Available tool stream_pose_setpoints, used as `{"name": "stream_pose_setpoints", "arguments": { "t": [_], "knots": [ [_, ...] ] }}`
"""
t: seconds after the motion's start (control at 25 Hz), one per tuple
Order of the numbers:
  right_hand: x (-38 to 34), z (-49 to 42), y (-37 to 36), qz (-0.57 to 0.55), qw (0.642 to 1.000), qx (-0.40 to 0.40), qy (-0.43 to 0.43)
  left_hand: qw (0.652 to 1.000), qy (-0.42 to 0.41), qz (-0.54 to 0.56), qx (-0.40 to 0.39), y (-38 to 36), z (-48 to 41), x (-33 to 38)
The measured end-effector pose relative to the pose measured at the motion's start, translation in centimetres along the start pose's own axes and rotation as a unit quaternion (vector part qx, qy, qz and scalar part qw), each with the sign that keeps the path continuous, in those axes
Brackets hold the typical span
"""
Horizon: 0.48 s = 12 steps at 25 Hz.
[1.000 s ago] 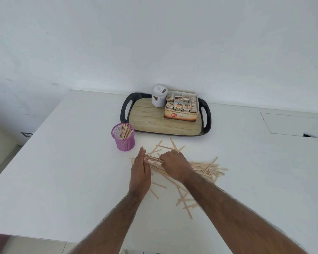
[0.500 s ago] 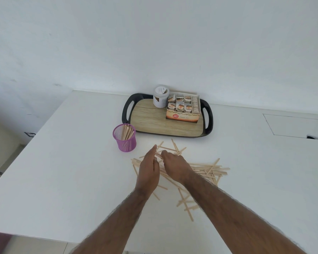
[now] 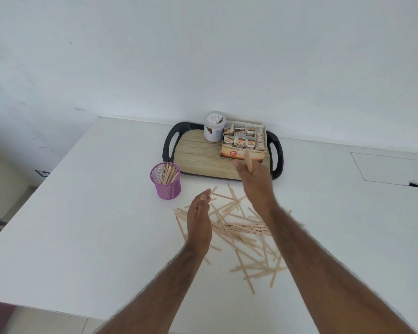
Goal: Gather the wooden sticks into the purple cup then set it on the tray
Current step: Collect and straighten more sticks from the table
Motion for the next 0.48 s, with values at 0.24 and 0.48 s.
{"name": "stream_pose_setpoints", "arguments": {
  "t": [0.24, 0.48],
  "knots": [
    [-4.3, -1.1, 1.3, -0.327, 0.940, 0.036, -0.091, 0.912, 0.270, 0.303, -0.057, -4.9, 1.5, -0.3],
    [-3.2, 1.8, -0.7, -0.351, 0.927, 0.040, -0.130, 0.855, 0.303, 0.406, -0.110, -8.8, 2.4, 3.3]
  ]
}}
Point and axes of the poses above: each hand's wrist, its own z-axis away from the middle knuckle, its own y-axis out of the back of the hand, x = y × z, the point moved 6 cm from there along -z, towards the middle knuckle, and after that the axes turned 6 degrees about x, right-handed, at the moved point
